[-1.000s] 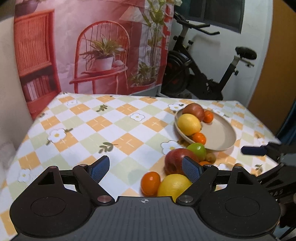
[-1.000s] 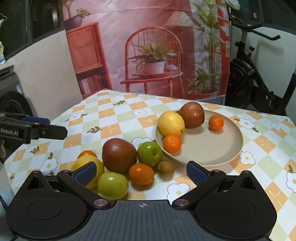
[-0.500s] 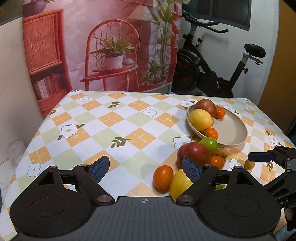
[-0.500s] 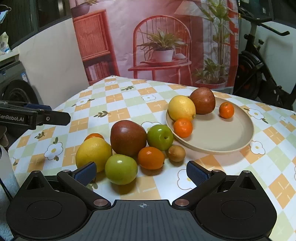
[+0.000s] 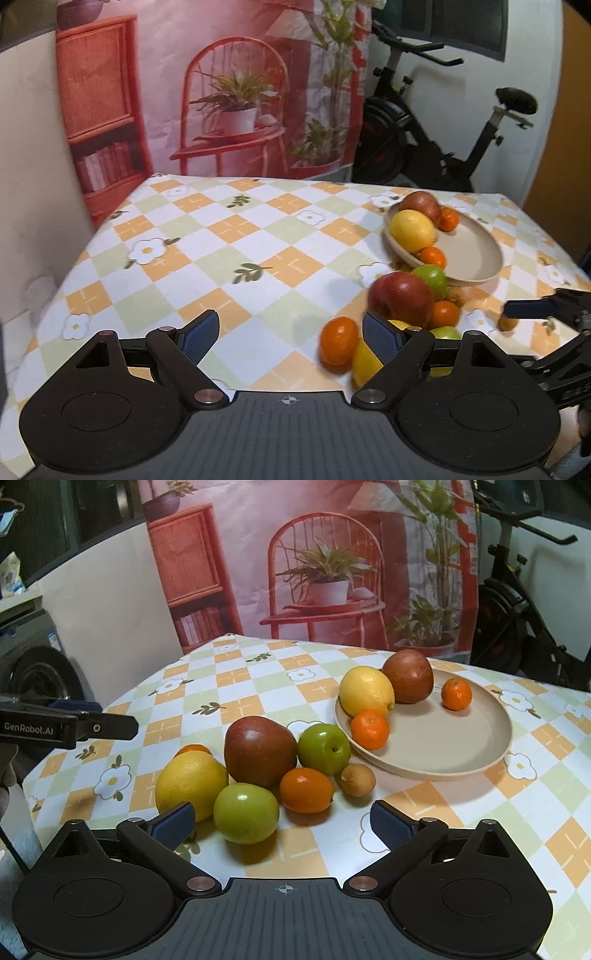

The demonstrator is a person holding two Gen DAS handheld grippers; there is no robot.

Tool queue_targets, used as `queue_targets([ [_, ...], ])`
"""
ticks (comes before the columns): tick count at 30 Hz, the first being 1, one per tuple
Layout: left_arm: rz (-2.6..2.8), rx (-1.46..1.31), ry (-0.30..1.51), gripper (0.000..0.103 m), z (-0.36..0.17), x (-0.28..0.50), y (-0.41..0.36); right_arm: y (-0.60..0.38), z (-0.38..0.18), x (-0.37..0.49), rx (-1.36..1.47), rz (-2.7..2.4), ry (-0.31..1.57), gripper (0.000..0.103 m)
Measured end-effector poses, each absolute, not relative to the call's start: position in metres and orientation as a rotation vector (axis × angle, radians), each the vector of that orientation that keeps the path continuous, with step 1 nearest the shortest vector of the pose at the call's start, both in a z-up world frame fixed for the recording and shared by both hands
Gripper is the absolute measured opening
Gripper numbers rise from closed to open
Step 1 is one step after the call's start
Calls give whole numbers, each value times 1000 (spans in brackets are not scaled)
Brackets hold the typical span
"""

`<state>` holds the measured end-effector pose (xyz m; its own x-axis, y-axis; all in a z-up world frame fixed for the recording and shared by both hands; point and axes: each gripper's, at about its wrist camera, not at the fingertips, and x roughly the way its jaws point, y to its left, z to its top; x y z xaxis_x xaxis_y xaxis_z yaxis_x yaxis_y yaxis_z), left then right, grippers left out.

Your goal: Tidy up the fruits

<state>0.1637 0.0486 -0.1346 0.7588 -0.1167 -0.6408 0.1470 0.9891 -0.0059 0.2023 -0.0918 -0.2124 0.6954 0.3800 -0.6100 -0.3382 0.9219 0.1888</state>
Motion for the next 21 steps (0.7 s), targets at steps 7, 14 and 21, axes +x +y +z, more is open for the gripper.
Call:
queue_targets([
  [7, -251, -13, 747, 68, -142, 165, 39, -78, -215, 200, 5, 446, 700, 90],
  [14, -316, -53, 781, 64, -149, 165, 32, -78, -216, 199, 8, 450, 700, 83],
  [21, -331, -57, 797, 62, -152, 166, 29, -80, -216, 199, 13, 448, 696, 80],
])
